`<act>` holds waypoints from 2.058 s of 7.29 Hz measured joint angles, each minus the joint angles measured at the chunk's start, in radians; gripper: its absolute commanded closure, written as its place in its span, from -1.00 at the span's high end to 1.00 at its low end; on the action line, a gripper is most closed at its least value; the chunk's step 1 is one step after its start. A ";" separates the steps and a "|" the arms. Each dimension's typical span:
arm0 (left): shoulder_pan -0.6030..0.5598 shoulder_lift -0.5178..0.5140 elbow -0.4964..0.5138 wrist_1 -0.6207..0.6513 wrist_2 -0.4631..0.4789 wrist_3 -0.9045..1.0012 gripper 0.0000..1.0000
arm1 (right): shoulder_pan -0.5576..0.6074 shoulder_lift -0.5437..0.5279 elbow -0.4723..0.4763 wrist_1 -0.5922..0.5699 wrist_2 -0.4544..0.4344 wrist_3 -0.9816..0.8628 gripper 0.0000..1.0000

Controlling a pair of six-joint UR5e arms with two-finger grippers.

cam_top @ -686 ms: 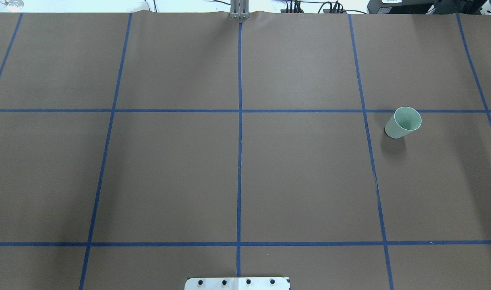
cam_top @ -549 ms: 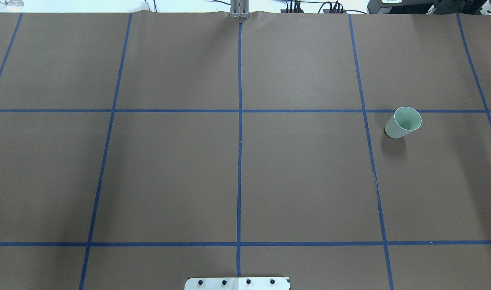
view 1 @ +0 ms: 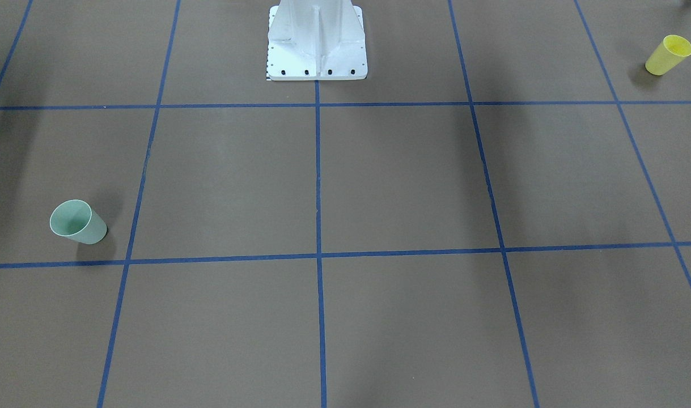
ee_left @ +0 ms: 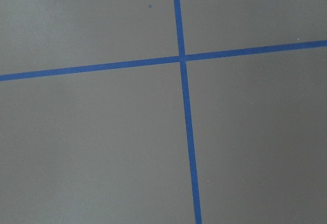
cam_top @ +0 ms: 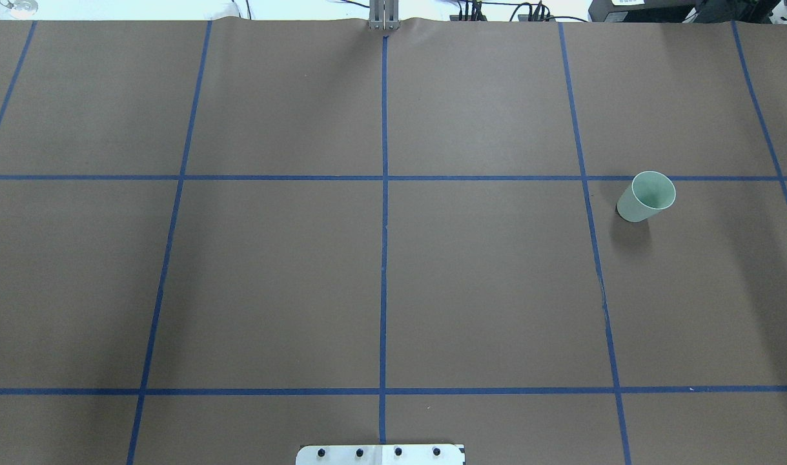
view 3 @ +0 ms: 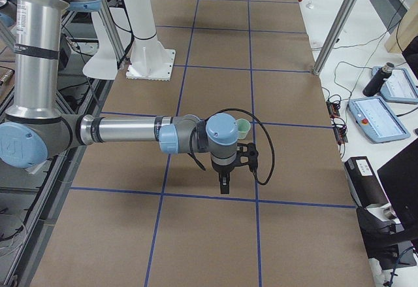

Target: Transfer and stack yellow cup on green cup

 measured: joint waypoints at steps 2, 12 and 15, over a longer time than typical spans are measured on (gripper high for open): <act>0.001 0.008 -0.022 0.001 0.073 -0.079 1.00 | 0.000 -0.003 0.005 0.001 0.001 0.000 1.00; 0.218 0.160 -0.200 -0.001 0.403 -0.823 1.00 | -0.005 -0.022 0.076 -0.014 -0.003 0.000 1.00; 0.425 0.175 -0.200 0.044 0.540 -1.207 1.00 | -0.007 -0.023 0.075 -0.021 -0.003 0.002 1.00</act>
